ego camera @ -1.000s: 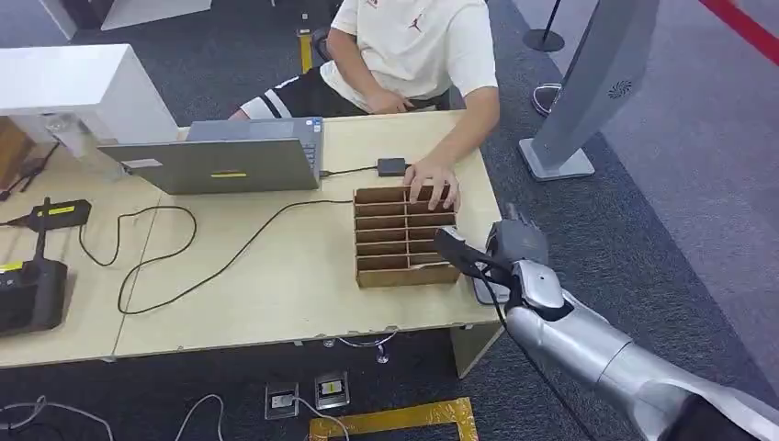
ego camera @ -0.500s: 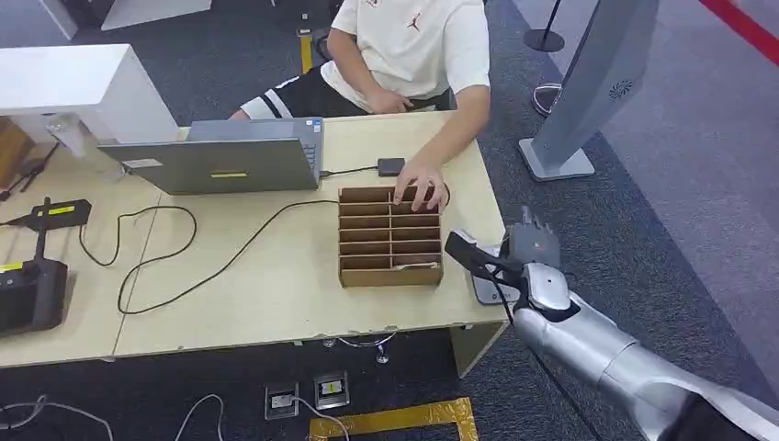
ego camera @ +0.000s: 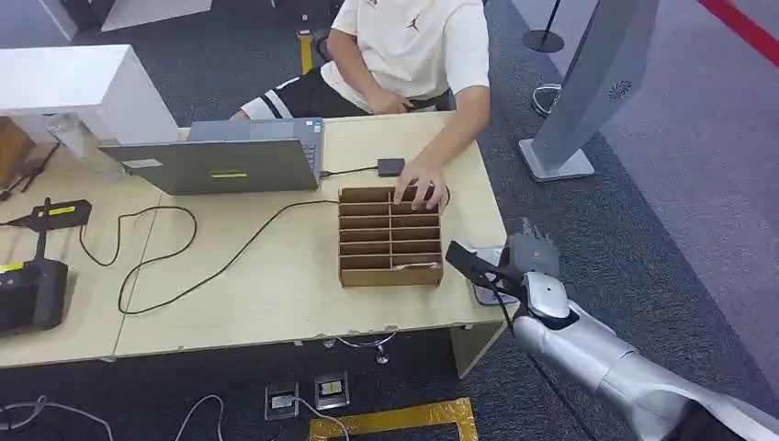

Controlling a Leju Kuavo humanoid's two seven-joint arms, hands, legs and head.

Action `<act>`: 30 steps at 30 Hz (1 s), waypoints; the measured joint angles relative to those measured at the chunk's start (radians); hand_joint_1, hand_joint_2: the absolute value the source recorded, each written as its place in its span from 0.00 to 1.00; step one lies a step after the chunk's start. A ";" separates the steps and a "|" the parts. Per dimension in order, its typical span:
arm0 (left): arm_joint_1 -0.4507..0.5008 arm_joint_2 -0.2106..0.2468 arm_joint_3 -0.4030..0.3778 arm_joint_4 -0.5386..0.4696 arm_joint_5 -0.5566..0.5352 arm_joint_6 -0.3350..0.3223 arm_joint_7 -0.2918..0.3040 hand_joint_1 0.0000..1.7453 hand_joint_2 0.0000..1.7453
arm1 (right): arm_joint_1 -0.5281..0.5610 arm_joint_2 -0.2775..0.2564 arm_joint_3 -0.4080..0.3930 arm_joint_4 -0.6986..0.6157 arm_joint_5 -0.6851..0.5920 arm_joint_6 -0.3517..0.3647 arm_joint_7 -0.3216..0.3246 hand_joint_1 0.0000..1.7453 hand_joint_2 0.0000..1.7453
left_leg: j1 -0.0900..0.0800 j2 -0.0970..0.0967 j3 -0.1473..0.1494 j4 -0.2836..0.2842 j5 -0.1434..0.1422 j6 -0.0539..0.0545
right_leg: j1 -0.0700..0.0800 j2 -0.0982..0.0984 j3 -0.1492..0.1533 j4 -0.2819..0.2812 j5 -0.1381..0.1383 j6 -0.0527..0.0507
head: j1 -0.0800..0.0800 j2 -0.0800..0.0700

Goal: Pass the card to the sensor for recognition and then transmit it.

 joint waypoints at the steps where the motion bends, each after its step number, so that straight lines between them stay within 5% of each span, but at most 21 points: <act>1: 0.000 0.000 0.000 0.000 -0.001 0.000 0.001 0.00 0.00 | 0.003 0.002 0.000 0.000 -0.003 0.000 0.000 0.97 1.00 | 0.000 0.000 0.000 0.000 0.000 0.000 | 0.000 0.000 0.000 0.000 0.000 0.000 | 0.000 0.000; 30: -0.007 0.005 -0.023 -0.027 -0.054 0.000 0.034 0.00 0.00 | -0.017 0.011 -0.116 -0.029 0.109 -0.010 0.000 0.95 1.00 | 0.000 0.003 0.001 0.000 0.000 0.000 | 0.000 0.003 0.000 0.000 0.002 0.000 | 0.000 0.000</act>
